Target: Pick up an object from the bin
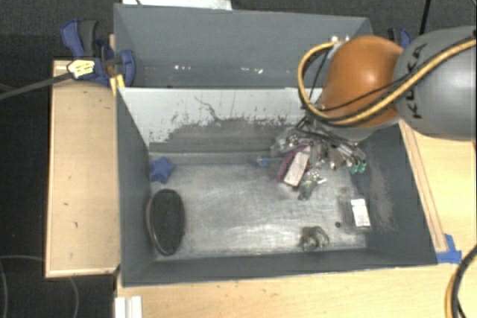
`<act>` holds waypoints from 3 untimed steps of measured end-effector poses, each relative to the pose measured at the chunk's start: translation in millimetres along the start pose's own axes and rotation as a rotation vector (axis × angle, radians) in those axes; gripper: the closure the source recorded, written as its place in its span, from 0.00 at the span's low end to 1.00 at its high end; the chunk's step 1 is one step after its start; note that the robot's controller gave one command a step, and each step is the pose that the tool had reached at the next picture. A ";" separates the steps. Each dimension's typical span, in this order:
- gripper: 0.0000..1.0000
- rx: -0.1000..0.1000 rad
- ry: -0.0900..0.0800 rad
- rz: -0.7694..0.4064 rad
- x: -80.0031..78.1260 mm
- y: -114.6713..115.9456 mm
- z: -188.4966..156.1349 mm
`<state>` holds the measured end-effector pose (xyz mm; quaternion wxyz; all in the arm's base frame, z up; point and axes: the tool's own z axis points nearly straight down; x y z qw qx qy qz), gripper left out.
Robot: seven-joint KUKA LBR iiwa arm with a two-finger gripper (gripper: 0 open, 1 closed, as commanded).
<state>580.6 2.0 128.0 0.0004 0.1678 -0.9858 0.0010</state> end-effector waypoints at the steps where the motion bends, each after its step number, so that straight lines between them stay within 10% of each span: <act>1: 0.00 -0.003 -0.008 0.391 12.5 -46.6 48.3; 2: 1.00 -0.002 -0.005 0.389 13.5 -46.2 49.1; 3: 1.00 0.001 -0.012 0.193 5.0 -36.9 -116.6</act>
Offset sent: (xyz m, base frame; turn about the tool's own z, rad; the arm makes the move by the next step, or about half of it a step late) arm 0.0015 -0.0487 -0.0497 0.3891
